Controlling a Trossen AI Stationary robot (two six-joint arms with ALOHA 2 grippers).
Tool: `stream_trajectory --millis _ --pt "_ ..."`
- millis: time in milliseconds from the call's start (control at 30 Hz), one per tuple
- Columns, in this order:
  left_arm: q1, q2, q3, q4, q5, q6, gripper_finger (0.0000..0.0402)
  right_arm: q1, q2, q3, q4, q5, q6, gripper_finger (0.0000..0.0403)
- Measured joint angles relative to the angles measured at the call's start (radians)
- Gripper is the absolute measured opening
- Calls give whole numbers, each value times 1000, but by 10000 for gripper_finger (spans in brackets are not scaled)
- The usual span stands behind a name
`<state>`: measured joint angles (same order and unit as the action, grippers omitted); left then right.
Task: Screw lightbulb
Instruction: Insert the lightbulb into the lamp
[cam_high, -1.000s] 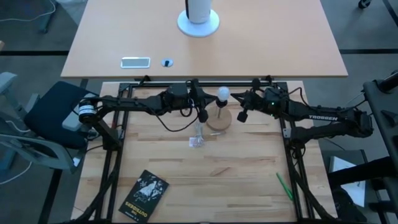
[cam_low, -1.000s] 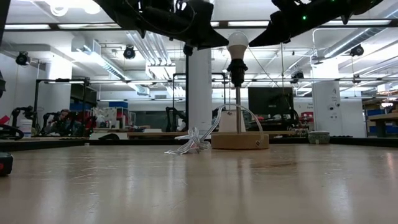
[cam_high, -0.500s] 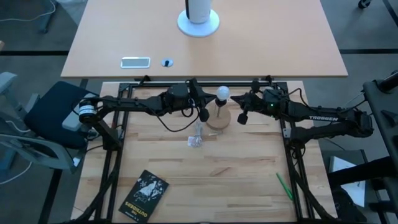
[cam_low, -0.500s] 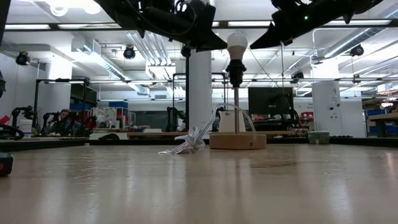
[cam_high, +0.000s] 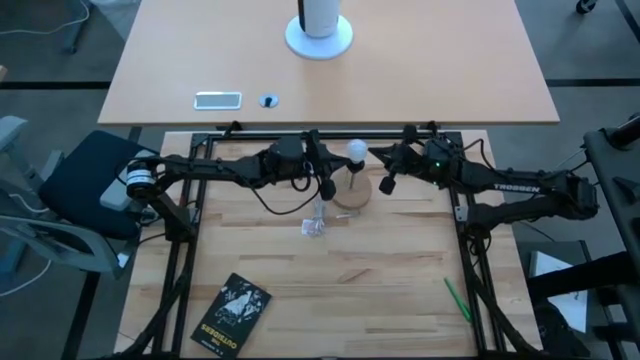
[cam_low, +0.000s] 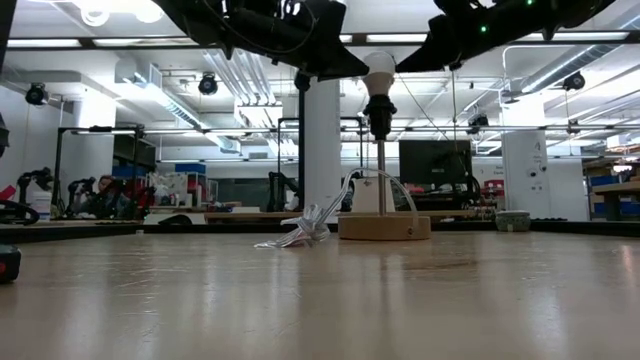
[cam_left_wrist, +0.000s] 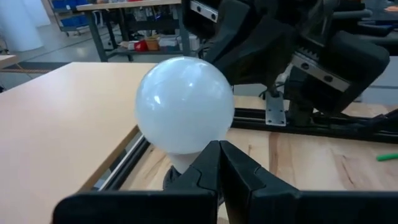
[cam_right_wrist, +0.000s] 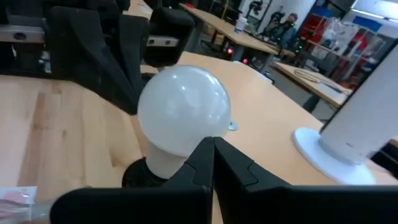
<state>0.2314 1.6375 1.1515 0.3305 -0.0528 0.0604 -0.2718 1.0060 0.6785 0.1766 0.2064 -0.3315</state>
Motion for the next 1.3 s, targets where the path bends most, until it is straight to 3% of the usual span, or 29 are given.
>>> stream_trajectory --millis 300,600,733,900,1300 --pt "-4 -3 0 1 -29 -18 0 7 24 0 -31 -96 58 0" --pt "-26 -55 0 -63 2 -26 0 4 -1 0 -98 52 59 0" --pt "-26 -61 0 -59 7 -20 0 -17 9 0 -56 56 33 0" --pt "-11 -43 0 -63 -79 -18 0 -17 32 0 -6 54 3 0" --pt "-4 -39 0 -35 -82 -14 0 6 30 0 -1 6 19 0"
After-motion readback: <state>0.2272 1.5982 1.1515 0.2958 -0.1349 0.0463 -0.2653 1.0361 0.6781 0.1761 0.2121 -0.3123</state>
